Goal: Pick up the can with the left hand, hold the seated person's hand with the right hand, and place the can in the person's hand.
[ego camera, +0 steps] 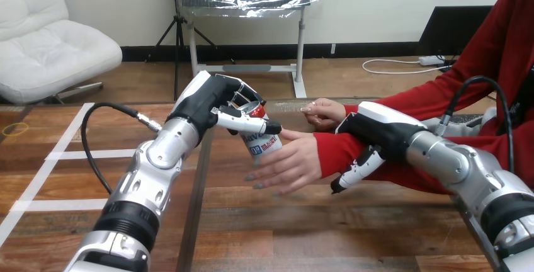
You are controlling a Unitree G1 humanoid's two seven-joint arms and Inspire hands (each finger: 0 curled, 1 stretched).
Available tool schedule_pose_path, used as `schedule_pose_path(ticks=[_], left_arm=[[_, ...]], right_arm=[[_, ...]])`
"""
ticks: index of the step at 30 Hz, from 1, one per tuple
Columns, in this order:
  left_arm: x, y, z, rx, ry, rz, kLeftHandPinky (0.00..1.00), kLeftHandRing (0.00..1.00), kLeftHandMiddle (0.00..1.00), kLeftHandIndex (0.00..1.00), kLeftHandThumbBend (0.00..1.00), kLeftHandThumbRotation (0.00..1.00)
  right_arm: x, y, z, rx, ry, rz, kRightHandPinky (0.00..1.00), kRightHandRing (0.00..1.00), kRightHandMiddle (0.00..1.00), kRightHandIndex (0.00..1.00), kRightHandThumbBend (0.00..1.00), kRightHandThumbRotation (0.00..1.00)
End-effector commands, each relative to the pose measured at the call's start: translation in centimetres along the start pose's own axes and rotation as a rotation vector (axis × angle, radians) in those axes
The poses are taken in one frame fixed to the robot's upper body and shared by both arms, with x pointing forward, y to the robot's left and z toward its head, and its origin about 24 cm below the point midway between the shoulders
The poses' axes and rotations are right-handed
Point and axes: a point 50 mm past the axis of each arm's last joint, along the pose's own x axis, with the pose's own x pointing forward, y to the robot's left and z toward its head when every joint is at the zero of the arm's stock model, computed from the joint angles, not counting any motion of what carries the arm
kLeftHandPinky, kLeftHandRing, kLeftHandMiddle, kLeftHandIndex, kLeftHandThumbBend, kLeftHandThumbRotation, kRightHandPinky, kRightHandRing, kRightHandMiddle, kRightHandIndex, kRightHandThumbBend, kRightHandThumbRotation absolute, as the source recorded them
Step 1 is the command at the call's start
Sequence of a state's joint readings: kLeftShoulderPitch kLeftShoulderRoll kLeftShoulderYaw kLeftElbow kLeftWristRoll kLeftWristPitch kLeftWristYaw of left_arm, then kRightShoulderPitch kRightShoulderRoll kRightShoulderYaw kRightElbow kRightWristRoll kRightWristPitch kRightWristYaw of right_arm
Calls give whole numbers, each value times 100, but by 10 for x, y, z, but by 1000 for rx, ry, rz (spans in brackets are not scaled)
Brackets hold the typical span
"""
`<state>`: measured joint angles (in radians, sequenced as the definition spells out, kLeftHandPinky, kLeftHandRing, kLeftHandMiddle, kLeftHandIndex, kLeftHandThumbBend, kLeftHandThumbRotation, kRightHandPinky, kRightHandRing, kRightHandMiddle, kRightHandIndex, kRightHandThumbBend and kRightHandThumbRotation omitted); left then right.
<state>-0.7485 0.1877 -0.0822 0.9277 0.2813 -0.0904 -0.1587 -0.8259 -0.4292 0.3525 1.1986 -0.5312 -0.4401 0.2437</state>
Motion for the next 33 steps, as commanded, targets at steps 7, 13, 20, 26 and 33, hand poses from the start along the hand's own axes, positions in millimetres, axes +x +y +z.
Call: schedule_pose_path(ticks=[7, 13, 20, 26, 33], left_arm=[[16, 22, 74, 54, -220, 59, 37, 39, 43, 44, 75, 0], [16, 21, 73, 54, -220, 50, 36, 39, 43, 44, 74, 0], [17, 19, 73, 52, -212, 47, 36, 39, 42, 44, 74, 0], [18, 17, 73, 52, -207, 46, 36, 39, 43, 44, 74, 0], [18, 14, 72, 48, -208, 47, 36, 40, 43, 45, 75, 0]], right_arm=[[14, -73, 85, -82, -255, -206, 24, 28, 32, 32, 81, 13], [15, -74, 89, -91, -260, -205, 24, 27, 32, 32, 81, 13], [16, -76, 93, -98, -265, -207, 23, 27, 31, 31, 81, 14], [16, -77, 95, -102, -261, -207, 23, 27, 31, 31, 82, 15], [17, -79, 98, -105, -259, -204, 23, 26, 31, 31, 82, 15]])
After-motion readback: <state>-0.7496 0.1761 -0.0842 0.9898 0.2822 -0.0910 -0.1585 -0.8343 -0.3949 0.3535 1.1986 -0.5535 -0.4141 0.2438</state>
